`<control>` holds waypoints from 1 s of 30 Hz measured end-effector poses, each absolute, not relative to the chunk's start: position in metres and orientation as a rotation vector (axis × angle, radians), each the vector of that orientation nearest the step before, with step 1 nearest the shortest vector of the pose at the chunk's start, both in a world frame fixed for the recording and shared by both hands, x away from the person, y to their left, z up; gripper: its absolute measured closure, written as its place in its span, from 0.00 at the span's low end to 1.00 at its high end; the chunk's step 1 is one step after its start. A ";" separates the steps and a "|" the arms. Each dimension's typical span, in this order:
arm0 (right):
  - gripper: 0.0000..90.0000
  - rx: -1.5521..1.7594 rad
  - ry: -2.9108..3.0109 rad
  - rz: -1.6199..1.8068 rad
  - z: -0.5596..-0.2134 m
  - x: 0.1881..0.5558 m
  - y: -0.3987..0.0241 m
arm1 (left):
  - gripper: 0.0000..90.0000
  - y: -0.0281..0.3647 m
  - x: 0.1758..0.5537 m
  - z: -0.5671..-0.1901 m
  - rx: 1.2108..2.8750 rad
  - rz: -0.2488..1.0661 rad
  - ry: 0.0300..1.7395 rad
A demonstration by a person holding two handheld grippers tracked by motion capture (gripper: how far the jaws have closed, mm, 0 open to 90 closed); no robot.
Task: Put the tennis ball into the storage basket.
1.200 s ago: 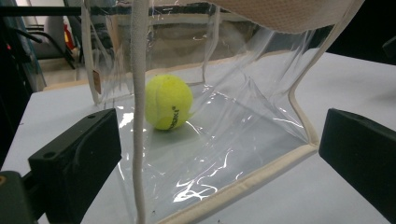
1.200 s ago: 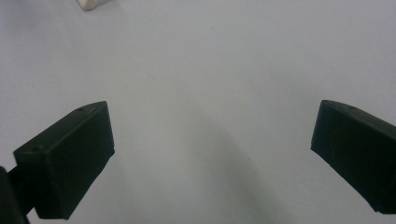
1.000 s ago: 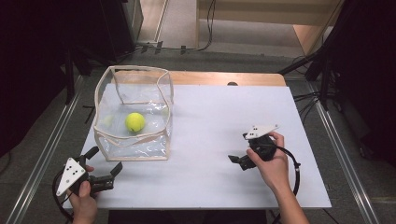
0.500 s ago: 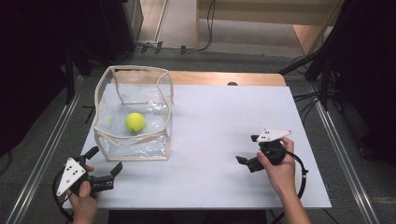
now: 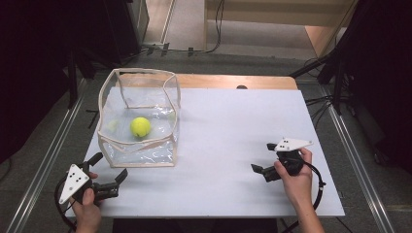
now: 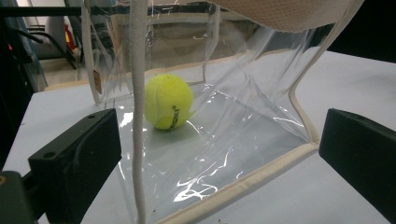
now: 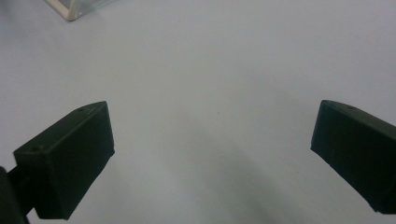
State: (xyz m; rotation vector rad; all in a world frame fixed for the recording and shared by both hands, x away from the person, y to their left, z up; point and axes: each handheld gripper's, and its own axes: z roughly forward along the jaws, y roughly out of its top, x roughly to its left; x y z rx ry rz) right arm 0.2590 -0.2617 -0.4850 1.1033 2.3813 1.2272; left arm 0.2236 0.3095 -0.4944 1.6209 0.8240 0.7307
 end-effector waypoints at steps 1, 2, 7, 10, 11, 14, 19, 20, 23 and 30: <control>0.00 1.102 2.376 1.235 -0.486 0.258 -0.263 | 0.00 0.309 0.224 -0.494 1.621 0.731 0.824; 0.00 1.107 2.371 1.235 -0.486 0.257 -0.264 | 0.00 0.309 0.224 -0.494 1.621 0.731 0.824; 0.00 1.133 2.338 1.256 -0.490 0.254 -0.271 | 0.00 0.309 0.224 -0.495 1.621 0.733 0.823; 0.00 1.145 2.330 1.259 -0.492 0.252 -0.275 | 0.00 0.309 0.224 -0.495 1.621 0.733 0.823; 0.00 1.149 2.320 1.270 -0.493 0.251 -0.277 | 0.00 0.309 0.224 -0.495 1.621 0.733 0.824; 0.00 1.161 2.303 1.284 -0.494 0.249 -0.281 | 0.00 0.309 0.224 -0.495 1.620 0.733 0.824; 0.00 1.174 2.274 1.306 -0.497 0.247 -0.286 | 0.00 0.309 0.224 -0.495 1.620 0.731 0.825; 0.00 1.180 2.268 1.311 -0.497 0.247 -0.286 | 0.00 0.309 0.224 -0.495 1.620 0.731 0.825; 0.00 1.182 2.246 1.330 -0.497 0.245 -0.289 | 0.00 0.309 0.224 -0.495 1.619 0.730 0.825; 0.00 1.202 2.206 1.357 -0.500 0.241 -0.297 | 0.00 0.310 0.224 -0.494 1.619 0.729 0.825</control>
